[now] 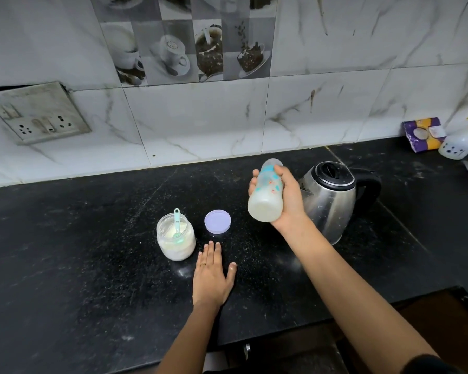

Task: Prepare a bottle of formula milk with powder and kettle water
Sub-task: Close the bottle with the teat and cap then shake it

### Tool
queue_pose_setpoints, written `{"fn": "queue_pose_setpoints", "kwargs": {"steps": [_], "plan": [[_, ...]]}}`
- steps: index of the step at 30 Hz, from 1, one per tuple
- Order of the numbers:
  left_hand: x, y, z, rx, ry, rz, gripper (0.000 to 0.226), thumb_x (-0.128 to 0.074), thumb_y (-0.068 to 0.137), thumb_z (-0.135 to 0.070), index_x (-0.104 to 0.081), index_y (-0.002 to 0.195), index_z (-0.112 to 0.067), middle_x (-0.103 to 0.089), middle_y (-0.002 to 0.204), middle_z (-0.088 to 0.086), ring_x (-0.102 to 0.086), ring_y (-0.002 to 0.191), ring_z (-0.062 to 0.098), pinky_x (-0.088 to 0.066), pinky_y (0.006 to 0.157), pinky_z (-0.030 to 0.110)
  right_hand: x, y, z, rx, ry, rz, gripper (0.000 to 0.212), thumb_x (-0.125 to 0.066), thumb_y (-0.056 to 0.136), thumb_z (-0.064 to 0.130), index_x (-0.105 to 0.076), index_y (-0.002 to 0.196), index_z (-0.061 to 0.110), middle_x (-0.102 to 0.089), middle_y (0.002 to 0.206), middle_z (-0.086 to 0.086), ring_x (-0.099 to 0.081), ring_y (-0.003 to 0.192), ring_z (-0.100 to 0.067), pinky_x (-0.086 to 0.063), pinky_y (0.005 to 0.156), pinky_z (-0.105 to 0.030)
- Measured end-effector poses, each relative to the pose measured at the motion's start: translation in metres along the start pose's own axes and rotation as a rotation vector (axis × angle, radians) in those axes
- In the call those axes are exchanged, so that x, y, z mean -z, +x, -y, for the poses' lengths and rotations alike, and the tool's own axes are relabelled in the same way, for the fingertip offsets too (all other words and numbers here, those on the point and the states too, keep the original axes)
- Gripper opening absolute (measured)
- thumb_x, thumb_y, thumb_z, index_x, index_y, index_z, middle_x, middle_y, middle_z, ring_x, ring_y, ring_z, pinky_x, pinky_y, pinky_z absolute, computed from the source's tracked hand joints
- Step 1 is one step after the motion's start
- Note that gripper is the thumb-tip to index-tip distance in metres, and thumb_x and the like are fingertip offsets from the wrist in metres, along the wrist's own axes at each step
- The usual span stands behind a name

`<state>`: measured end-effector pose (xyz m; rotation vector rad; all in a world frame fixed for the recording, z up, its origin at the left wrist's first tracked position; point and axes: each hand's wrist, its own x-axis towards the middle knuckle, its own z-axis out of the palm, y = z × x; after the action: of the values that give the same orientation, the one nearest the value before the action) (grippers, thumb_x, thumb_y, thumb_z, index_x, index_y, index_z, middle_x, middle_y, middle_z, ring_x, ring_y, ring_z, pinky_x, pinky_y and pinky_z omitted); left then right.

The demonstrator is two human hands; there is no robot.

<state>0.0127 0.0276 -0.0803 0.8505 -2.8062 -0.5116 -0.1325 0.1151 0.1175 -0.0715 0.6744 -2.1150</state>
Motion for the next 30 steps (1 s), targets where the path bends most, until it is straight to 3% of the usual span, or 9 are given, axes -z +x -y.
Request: {"fn": "queue_pose_setpoints", "kwargs": {"steps": [5,10,13,18,20,22,24,28,30], "plan": [[0.001,0.002,-0.001,0.006,-0.025,-0.008,0.088,-0.004,0.081,-0.062,-0.016,0.151,-0.011,-0.013,0.159,0.008,-0.005,0.147,0.018,0.005,0.118,0.028,0.004,-0.005,0.008,-0.025,-0.114,0.167,0.049,-0.078,0.054,0.027,-0.061,0.093,0.003,-0.063,0.083,-0.006,-0.058,0.057,-0.020,-0.051,0.051,-0.026],[0.003,0.000,-0.001,0.005,-0.004,0.004,0.088,-0.001,0.080,-0.062,-0.013,0.151,-0.012,-0.011,0.159,0.007,-0.003,0.147,0.017,0.007,0.117,0.027,0.000,-0.004,0.014,0.016,-0.014,0.166,0.038,-0.053,0.073,0.038,-0.065,0.087,0.004,-0.061,0.087,-0.007,-0.057,0.059,-0.020,-0.051,0.054,-0.026],[0.004,0.000,-0.002,0.006,-0.005,0.008,0.089,-0.001,0.079,-0.062,-0.013,0.152,-0.012,-0.011,0.159,0.007,-0.003,0.147,0.016,0.009,0.116,0.026,0.001,-0.005,0.015,-0.003,-0.082,0.181,0.040,-0.064,0.066,0.035,-0.067,0.089,0.002,-0.062,0.084,-0.007,-0.060,0.061,-0.021,-0.053,0.056,-0.028],[0.004,0.001,-0.002,0.008,0.003,0.014,0.089,0.000,0.079,-0.062,-0.012,0.152,-0.013,-0.010,0.159,0.006,-0.002,0.147,0.016,0.010,0.115,0.025,0.005,0.000,0.017,0.042,-0.117,0.221,0.088,-0.086,0.052,0.032,-0.040,0.124,0.010,-0.064,0.085,-0.011,-0.063,0.064,-0.024,-0.055,0.059,-0.034],[0.004,0.002,-0.002,0.008,0.002,0.013,0.089,0.000,0.079,-0.062,-0.012,0.152,-0.012,-0.010,0.159,0.006,-0.002,0.147,0.016,0.010,0.115,0.025,0.006,-0.001,0.020,0.014,-0.168,0.258,0.077,-0.090,0.044,0.035,-0.058,0.106,0.002,-0.062,0.077,-0.009,-0.062,0.064,-0.020,-0.054,0.056,-0.031],[0.004,0.001,-0.002,0.006,0.012,0.017,0.089,0.000,0.079,-0.062,-0.012,0.152,-0.012,-0.009,0.160,0.006,-0.002,0.147,0.016,0.009,0.116,0.026,0.006,-0.005,0.023,0.010,-0.209,0.368,0.059,-0.087,0.051,0.036,-0.069,0.101,0.013,-0.061,0.079,-0.008,-0.060,0.065,-0.018,-0.054,0.055,-0.031],[0.004,0.001,-0.002,0.008,0.013,0.015,0.089,0.000,0.079,-0.062,-0.012,0.152,-0.012,-0.009,0.160,0.006,-0.002,0.147,0.016,0.009,0.116,0.026,0.001,-0.008,0.027,0.031,-0.184,0.476,0.056,-0.081,0.063,0.032,-0.064,0.115,0.022,-0.059,0.088,-0.010,-0.059,0.068,-0.020,-0.055,0.056,-0.034],[0.003,0.002,-0.002,0.005,0.011,0.015,0.089,0.000,0.079,-0.062,-0.012,0.152,-0.012,-0.010,0.159,0.007,-0.002,0.147,0.017,0.009,0.116,0.026,-0.002,0.003,0.034,0.004,-0.009,0.369,0.062,-0.090,0.051,0.027,-0.063,0.104,0.010,-0.062,0.090,-0.011,-0.065,0.068,-0.023,-0.058,0.056,-0.039],[0.003,0.001,-0.003,0.006,0.004,0.012,0.089,-0.002,0.080,-0.062,-0.013,0.151,-0.011,-0.011,0.159,0.007,-0.003,0.147,0.017,0.008,0.116,0.026,-0.001,0.003,0.031,-0.067,-0.014,0.445,0.057,-0.082,0.065,0.025,-0.059,0.115,0.015,-0.063,0.097,-0.015,-0.065,0.066,-0.027,-0.057,0.053,-0.039]]}}
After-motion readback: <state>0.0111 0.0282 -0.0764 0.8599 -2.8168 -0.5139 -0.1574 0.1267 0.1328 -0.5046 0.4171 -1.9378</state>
